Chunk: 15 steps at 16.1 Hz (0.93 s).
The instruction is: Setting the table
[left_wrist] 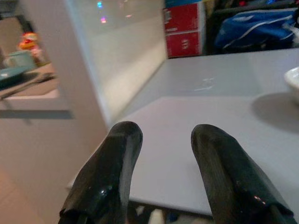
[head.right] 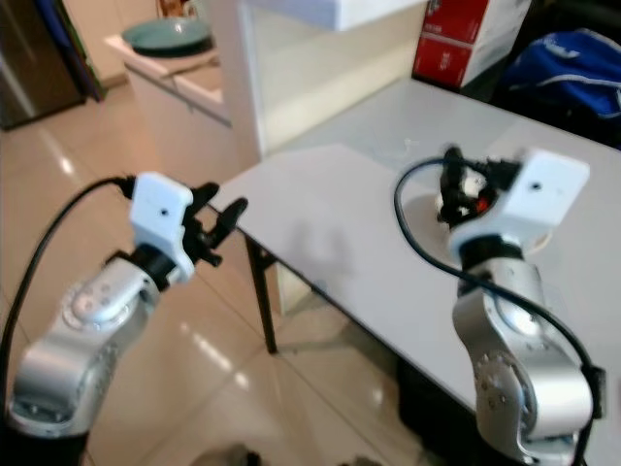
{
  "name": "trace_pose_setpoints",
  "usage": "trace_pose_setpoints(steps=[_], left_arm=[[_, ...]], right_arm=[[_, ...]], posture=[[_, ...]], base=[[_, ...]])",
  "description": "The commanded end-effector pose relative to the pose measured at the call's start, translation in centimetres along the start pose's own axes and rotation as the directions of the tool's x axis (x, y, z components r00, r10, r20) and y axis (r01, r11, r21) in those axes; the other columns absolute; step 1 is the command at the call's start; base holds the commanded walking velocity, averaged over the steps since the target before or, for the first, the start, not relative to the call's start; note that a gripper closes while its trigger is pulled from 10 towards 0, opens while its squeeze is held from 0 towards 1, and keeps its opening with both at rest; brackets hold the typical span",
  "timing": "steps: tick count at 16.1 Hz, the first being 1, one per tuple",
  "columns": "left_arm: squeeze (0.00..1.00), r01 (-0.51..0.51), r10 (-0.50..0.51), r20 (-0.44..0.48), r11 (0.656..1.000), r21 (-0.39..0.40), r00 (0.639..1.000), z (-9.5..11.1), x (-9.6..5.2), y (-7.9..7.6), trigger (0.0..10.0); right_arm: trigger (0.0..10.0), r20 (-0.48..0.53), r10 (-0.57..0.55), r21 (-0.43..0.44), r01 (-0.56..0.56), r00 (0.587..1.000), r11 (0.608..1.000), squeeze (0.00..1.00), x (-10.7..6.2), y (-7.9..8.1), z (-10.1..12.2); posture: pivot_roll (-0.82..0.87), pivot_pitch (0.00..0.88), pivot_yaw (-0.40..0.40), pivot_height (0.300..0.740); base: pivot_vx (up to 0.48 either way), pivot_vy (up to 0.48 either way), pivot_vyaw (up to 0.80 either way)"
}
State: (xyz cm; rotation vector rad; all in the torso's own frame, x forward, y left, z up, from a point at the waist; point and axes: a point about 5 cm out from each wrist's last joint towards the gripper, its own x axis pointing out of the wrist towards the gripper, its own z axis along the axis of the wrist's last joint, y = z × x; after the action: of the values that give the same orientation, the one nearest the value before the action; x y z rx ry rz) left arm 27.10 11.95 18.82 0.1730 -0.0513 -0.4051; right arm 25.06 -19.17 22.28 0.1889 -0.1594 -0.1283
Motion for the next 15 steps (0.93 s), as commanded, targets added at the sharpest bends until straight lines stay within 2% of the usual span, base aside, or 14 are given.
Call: trace_pose_setpoints(steps=[1,2,5,8,15], left_arm=[[0.0,-0.085,0.085,-0.013,0.996,0.026,0.996,-0.2,0.0,1.2,10.0],[0.0,-0.129,0.129,-0.002,0.991,0.035,0.992,0.1,0.2,1.7,10.0],[0.0,-0.137,0.136,0.022,0.989,0.06,0.99,0.8,0.5,1.8,10.0],[0.0,-0.154,0.151,0.038,0.986,0.062,0.988,1.2,0.6,1.7,10.0],[0.0,-0.202,0.2,0.032,0.977,0.067,0.979,1.1,-0.1,2.4,10.0]], right_arm=[[10.0,0.022,0.026,-0.003,-0.026,0.999,1.0,0.0,0.0,0.4,0.1],[10.0,-0.004,0.031,-0.009,-0.031,1.0,0.999,0.0,0.1,0.5,-0.7],[10.0,-0.039,0.024,-0.024,-0.025,0.999,0.999,0.0,0.3,0.5,-2.0],[10.0,-0.044,0.064,-0.013,-0.065,0.997,0.998,0.0,0.4,1.4,-2.5],[10.0,-0.062,0.101,0.007,-0.1,0.993,0.995,0.0,1.1,2.0,-3.2]], posture=[[0.02,0.062,0.011,0.74],[0.02,0.065,0.007,0.74],[0.03,0.072,-0.003,0.74],[0.03,0.072,-0.013,0.74],[0.05,0.078,-0.052,0.74]], base=[[0.0,0.48,0.0],[0.0,0.48,0.0],[0.0,0.48,-0.8],[0.0,0.48,-0.8],[0.0,0.48,-0.8]])
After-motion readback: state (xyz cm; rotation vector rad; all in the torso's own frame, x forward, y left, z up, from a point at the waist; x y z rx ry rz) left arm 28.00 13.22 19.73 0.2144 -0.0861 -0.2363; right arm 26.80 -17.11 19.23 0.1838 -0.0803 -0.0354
